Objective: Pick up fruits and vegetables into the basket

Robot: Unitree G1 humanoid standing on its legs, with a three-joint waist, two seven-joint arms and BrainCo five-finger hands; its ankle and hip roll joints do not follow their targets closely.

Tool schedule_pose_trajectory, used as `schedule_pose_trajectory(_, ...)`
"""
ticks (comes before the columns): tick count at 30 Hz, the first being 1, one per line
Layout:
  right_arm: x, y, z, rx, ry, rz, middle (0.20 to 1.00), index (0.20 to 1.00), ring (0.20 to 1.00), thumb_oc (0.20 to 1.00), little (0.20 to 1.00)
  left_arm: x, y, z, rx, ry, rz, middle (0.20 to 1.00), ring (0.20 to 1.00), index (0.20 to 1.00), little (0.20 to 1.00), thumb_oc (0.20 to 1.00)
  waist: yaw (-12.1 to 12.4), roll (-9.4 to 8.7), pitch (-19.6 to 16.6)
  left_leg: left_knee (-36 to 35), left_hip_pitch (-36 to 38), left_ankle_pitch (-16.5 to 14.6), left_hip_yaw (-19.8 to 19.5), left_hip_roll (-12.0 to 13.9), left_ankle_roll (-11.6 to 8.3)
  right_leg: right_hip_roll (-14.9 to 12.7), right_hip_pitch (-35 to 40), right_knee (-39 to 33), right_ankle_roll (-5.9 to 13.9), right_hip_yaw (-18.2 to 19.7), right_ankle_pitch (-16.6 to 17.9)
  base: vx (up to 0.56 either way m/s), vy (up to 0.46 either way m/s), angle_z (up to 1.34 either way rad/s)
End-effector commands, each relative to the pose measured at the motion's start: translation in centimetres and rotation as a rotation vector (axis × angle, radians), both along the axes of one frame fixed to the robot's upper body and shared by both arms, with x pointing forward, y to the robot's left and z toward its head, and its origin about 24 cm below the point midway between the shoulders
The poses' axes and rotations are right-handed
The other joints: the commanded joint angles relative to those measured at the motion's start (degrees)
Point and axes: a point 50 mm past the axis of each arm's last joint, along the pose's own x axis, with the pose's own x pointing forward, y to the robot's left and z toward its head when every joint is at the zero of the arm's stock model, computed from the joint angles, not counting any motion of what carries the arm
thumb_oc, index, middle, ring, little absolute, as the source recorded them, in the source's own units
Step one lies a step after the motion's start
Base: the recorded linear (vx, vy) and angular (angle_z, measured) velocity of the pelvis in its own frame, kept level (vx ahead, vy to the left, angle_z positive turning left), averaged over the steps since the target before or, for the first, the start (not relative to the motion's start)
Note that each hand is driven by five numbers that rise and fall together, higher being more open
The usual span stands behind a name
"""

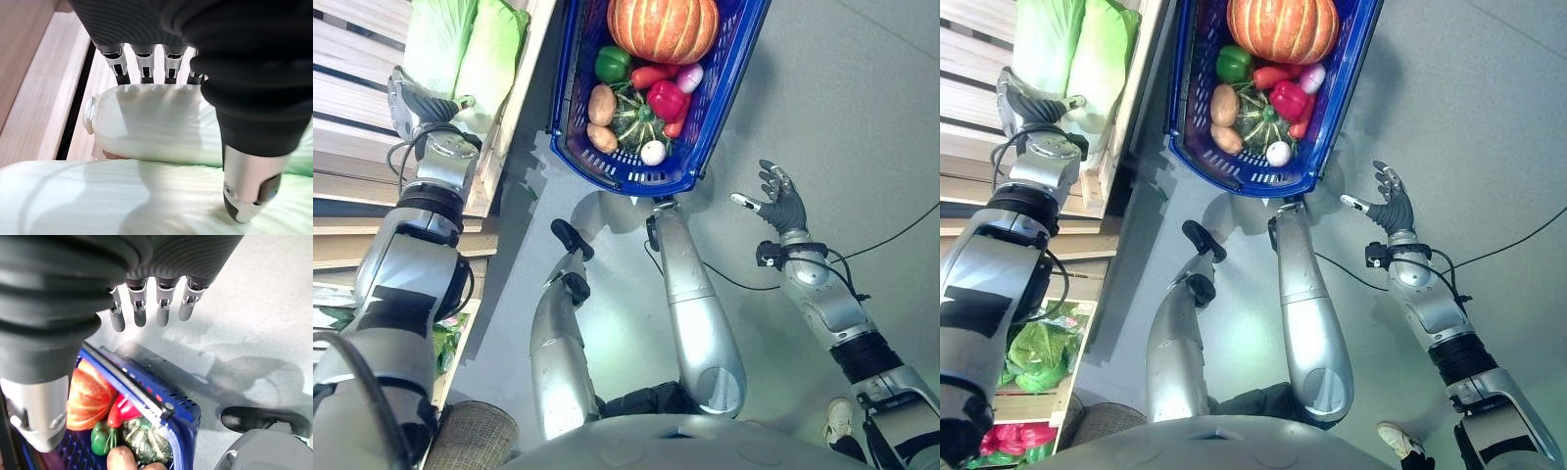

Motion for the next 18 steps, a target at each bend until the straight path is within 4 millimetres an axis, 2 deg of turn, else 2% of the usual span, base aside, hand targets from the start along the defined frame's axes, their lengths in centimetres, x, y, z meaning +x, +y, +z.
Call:
schedule_pose_trajectory(1,-0.4,0.4,-0.2,0.041,0.007,0.022,1.000,1.000,1.000,1.000,1.000,0.2,0.1,-0.2,-0.066,0.012,-0.066,1.000,1.000,1.000,1.000,1.000,-4.2,0.00,-2.0,12.2,-5.3,-9.2,1.0,0.1,2.90,2.0,0.4,-4.5,3.55,1.5,1.5,0.01,0.052,-0.05)
schedule_pose_trajectory(4,-0.4,0.3,-0.3,0.046,0.012,0.023,1.000,1.000,1.000,1.000,1.000,0.4,-0.2,-0.6,-0.100,0.038,-0.089,1.000,1.000,1.000,1.000,1.000,-4.4,0.04,-2.0,12.5,-5.6,-9.2,1.2,0.3,2.88,2.0,-0.1,-4.6,3.62,1.8,1.7,0.01,0.039,-0.04)
schedule_pose_trajectory(12,-0.1,0.4,0.4,0.055,0.005,0.034,1.000,1.000,1.000,1.000,1.000,0.4,-0.6,-3.1,-0.349,0.123,-0.170,1.000,1.000,1.000,1.000,1.000,-5.1,0.13,-2.0,13.1,-6.4,-9.4,1.8,0.5,2.67,2.0,-1.4,-4.9,3.79,2.5,2.4,0.01,0.032,-0.04)
schedule_pose_trajectory(18,0.2,0.5,0.8,0.056,0.003,0.047,1.000,1.000,1.000,1.000,1.000,0.3,-1.5,-5.6,-0.689,0.141,-0.279,1.000,1.000,1.000,1.000,1.000,-5.3,-0.03,-2.0,13.7,-7.1,-9.7,2.0,0.6,2.66,2.0,-2.2,-4.7,3.72,2.6,2.5,0.01,0.011,-0.02)
